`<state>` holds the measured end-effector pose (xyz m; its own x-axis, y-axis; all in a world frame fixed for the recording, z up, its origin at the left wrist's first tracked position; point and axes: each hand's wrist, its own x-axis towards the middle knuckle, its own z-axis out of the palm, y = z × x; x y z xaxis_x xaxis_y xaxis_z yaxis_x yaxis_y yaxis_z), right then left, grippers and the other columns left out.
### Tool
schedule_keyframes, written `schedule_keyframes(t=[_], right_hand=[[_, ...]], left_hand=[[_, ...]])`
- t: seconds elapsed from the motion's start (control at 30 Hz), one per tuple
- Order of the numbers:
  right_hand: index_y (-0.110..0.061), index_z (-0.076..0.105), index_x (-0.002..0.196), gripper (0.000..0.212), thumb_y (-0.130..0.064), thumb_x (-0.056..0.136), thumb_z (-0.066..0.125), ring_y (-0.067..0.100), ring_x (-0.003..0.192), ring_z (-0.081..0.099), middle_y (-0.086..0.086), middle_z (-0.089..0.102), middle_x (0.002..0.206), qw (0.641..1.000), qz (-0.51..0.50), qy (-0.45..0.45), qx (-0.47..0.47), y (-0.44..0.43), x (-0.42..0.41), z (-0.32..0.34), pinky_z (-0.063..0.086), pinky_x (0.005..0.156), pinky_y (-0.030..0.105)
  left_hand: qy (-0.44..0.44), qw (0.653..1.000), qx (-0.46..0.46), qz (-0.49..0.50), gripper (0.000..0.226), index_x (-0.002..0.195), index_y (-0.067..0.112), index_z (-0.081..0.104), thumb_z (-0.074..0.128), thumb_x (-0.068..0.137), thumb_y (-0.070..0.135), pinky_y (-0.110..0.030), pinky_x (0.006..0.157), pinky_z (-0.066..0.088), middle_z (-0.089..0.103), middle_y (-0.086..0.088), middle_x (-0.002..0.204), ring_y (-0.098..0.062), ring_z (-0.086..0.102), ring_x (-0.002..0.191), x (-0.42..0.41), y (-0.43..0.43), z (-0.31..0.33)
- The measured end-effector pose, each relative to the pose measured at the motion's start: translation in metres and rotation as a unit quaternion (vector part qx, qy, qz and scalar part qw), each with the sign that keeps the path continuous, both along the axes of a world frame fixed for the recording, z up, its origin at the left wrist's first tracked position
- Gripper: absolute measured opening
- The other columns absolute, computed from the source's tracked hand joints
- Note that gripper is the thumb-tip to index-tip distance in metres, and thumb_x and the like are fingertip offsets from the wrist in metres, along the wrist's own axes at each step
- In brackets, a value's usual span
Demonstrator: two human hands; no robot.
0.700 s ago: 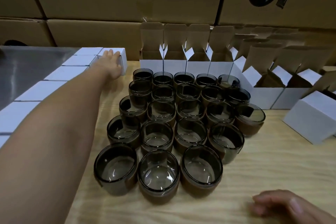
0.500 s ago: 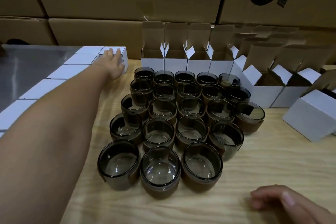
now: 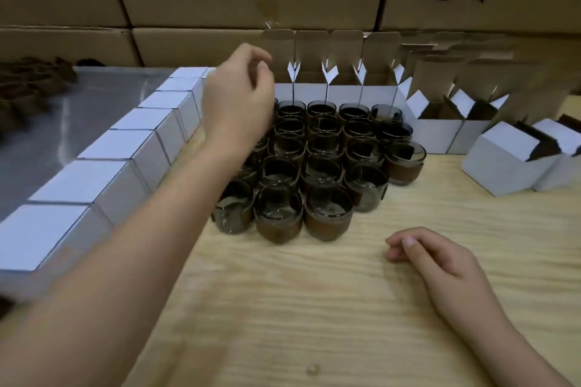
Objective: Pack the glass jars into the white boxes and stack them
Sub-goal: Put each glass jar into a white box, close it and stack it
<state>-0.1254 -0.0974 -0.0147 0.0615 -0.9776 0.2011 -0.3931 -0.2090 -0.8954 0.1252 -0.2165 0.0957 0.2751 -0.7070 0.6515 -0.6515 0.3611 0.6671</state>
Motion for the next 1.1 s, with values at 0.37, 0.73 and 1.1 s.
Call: schedule_keyframes(t=[0.37,0.73,1.1], right_hand=[[-0.029,0.068,0.082,0.024,-0.017,0.095,0.051,0.001,0.077,0.064,-0.01,0.07,0.076,1.0,-0.003,-0.001,-0.005,-0.004,-0.005,-0.008,0.049,0.08,0.026],[-0.033,0.066,0.092,0.022,-0.014,0.095,0.054,-0.004,0.085,0.061,-0.013,0.068,0.092,0.998,-0.037,-0.031,-0.041,-0.008,-0.007,-0.008,0.045,0.077,0.013],[-0.013,0.027,0.146,0.065,-0.015,0.089,0.056,0.03,0.132,0.036,0.007,0.03,0.148,0.934,-0.32,0.154,-0.023,-0.09,-0.099,0.035,0.035,0.107,0.046]], left_hand=[[0.089,0.979,0.154,-0.096,0.016,0.08,0.03,0.064,0.054,0.09,0.023,-0.036,0.054,0.049,0.06,0.006,0.056,-0.009,0.056,0.051,-0.094,0.12,-0.105],[0.068,0.98,0.167,-0.082,0.018,0.075,0.026,0.058,0.052,0.09,0.019,-0.044,0.061,0.053,0.061,0.0,0.056,-0.018,0.063,0.059,-0.083,0.11,-0.116],[0.015,0.987,0.142,-0.079,0.016,0.077,0.02,0.06,0.053,0.09,0.015,-0.027,0.049,0.038,0.053,0.003,0.051,-0.011,0.048,0.049,-0.084,0.109,-0.119]])
